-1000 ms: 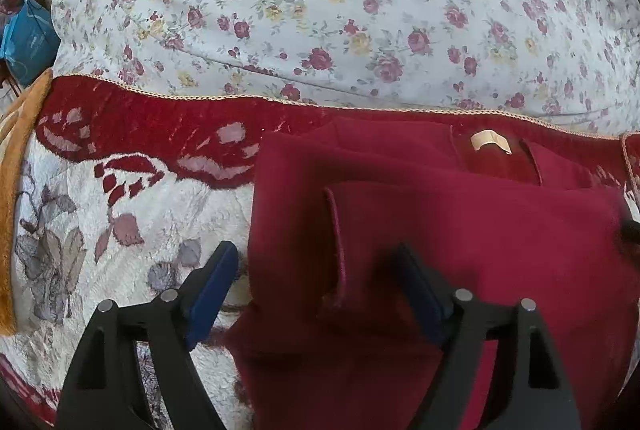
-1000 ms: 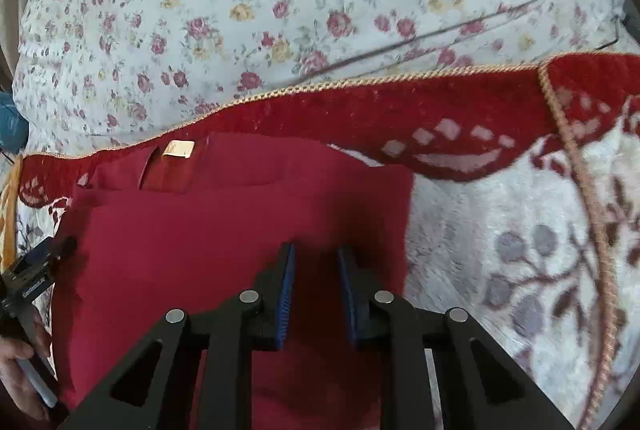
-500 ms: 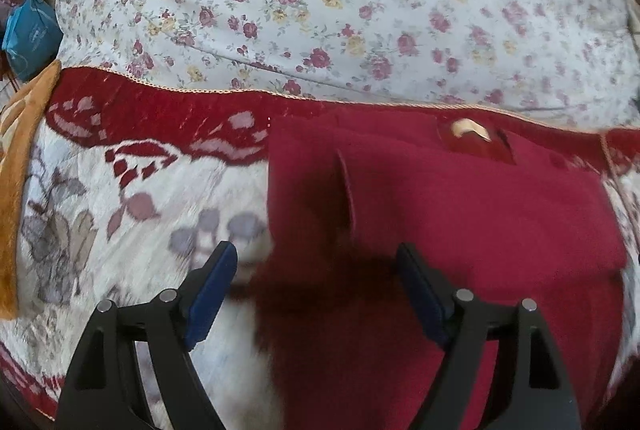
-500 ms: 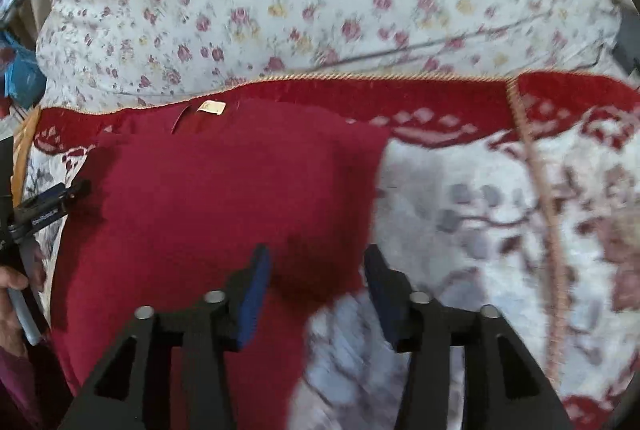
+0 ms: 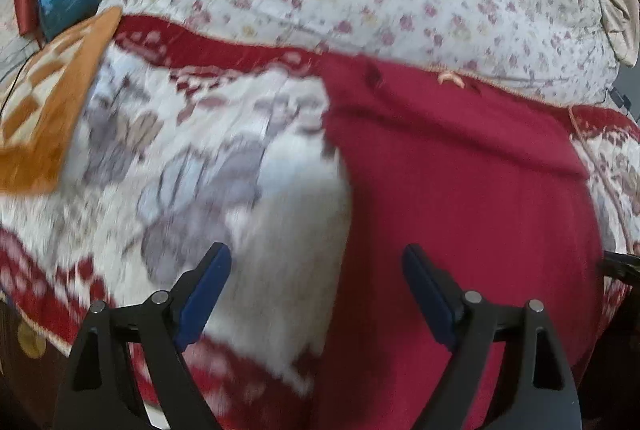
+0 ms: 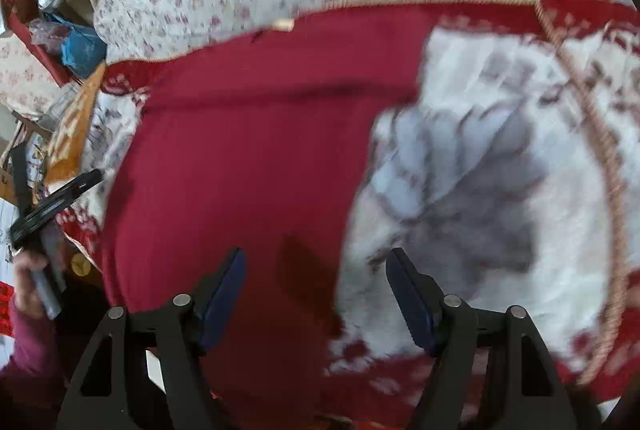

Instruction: Fold small clothes

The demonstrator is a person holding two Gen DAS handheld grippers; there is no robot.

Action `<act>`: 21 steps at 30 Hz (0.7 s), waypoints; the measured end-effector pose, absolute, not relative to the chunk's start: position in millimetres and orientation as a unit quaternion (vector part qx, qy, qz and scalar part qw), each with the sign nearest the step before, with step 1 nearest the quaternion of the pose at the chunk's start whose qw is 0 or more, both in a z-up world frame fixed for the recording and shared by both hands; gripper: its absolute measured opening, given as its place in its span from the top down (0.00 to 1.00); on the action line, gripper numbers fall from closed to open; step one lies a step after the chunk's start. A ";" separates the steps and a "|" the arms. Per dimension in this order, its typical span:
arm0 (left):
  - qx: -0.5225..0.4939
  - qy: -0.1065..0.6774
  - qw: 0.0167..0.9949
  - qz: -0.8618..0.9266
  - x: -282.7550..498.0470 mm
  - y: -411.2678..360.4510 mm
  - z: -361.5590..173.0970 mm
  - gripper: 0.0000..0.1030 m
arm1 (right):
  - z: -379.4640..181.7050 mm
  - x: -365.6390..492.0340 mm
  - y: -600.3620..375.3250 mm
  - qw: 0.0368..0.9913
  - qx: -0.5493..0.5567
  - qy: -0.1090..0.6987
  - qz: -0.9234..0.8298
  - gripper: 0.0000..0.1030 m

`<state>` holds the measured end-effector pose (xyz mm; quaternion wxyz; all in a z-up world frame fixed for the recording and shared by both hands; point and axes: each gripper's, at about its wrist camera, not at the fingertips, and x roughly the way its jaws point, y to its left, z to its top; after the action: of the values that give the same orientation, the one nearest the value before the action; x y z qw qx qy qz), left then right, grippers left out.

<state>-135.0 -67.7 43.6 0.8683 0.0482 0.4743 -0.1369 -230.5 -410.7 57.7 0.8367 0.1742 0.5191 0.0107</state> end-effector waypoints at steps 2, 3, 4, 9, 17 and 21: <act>0.048 0.479 0.867 -0.132 -145.7 -60.5 38.8 0.16 | 58.6 -232.0 -397.0 0.852 0.113 0.512 -0.008 0.62; 0.047 0.480 0.866 -0.132 -152.0 -56.2 36.4 0.16 | 62.1 -234.3 -393.6 0.857 0.080 0.509 -0.016 0.78; 0.047 0.481 0.865 -0.134 -156.5 -53.3 34.4 0.16 | 65.2 -236.6 -399.1 0.857 0.093 0.506 -0.018 0.82; 0.046 0.486 0.861 -0.140 -171.4 -43.4 27.2 0.16 | 73.1 -250.9 -421.0 0.854 0.133 0.502 -0.029 0.86; 0.059 0.480 0.865 -0.132 -174.2 -42.8 26.9 0.16 | 67.7 -278.3 -409.2 0.839 0.197 0.506 0.019 0.54; 0.063 0.481 0.864 -0.133 -175.2 -43.6 25.9 0.16 | 61.0 -290.0 -401.6 0.829 0.214 0.515 0.032 0.37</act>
<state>-175.2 -43.6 25.9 0.8643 0.0628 0.4809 -0.1330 -290.0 -401.6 61.0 0.8294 0.2139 0.5151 0.0317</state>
